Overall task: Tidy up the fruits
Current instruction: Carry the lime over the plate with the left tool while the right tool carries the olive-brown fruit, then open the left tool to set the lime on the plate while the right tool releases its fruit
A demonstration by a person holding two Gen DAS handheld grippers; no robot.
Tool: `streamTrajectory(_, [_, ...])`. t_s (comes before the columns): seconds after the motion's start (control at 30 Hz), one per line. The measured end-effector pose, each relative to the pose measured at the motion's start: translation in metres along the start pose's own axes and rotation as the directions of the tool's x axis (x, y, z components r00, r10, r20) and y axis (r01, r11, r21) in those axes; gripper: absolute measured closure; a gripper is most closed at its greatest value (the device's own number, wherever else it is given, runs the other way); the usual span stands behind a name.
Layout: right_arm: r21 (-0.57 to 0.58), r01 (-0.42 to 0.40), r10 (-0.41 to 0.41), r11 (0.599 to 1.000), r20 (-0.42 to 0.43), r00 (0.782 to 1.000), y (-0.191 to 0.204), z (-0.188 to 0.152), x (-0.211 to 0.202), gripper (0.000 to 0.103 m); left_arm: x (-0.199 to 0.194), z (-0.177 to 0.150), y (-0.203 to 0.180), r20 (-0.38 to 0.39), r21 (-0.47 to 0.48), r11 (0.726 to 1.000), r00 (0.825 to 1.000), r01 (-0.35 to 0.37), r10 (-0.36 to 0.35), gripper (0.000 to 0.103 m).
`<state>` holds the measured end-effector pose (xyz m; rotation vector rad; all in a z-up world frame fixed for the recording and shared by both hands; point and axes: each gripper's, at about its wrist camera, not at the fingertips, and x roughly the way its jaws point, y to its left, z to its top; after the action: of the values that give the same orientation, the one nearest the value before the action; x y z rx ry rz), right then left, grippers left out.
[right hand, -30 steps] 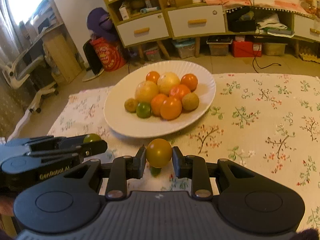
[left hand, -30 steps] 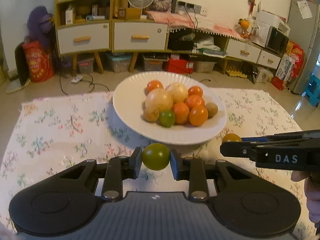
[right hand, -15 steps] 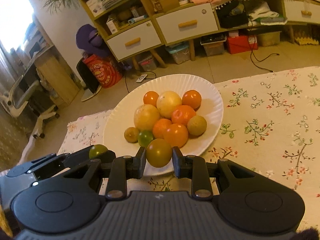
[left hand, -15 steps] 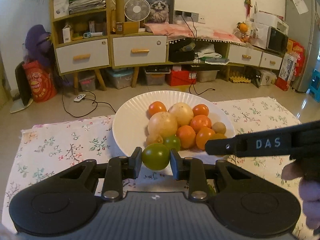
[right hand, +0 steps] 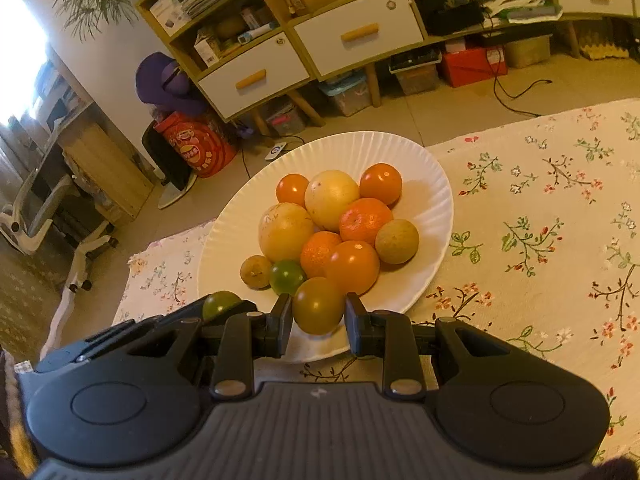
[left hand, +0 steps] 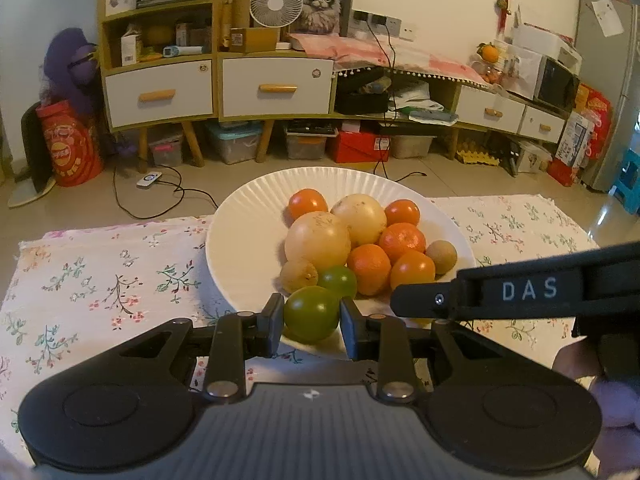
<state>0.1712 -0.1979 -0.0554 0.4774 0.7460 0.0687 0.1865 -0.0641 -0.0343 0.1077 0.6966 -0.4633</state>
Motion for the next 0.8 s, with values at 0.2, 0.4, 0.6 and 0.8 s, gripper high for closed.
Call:
streamTrajectory(0.2, [0.025, -0.004, 0.004, 1.0, -0.006, 1.0, 0.002, 0.001, -0.002, 0.069, -0.003, 0.0, 0.002, 0.005, -0.023, 1.0, 1.0, 0.013, -0.013, 0.08])
streamTrajectory(0.4, [0.017, 0.007, -0.007, 1.0, 0.002, 1.0, 0.003, 0.001, -0.009, 0.06, -0.009, 0.0, 0.0, -0.006, -0.017, 1.0, 1.0, 0.01, -0.01, 0.057])
streamTrajectory(0.6, [-0.007, 0.018, -0.018, 1.0, 0.002, 1.0, 0.001, 0.001, -0.021, 0.049, -0.019, -0.004, 0.001, -0.047, -0.029, 1.0, 0.999, -0.002, 0.0, 0.049])
streamTrajectory(0.8, [-0.052, 0.024, -0.024, 0.998, -0.011, 1.0, 0.002, -0.005, -0.032, 0.043, -0.033, -0.007, 0.002, -0.072, -0.05, 0.999, 0.997, -0.01, 0.006, 0.039])
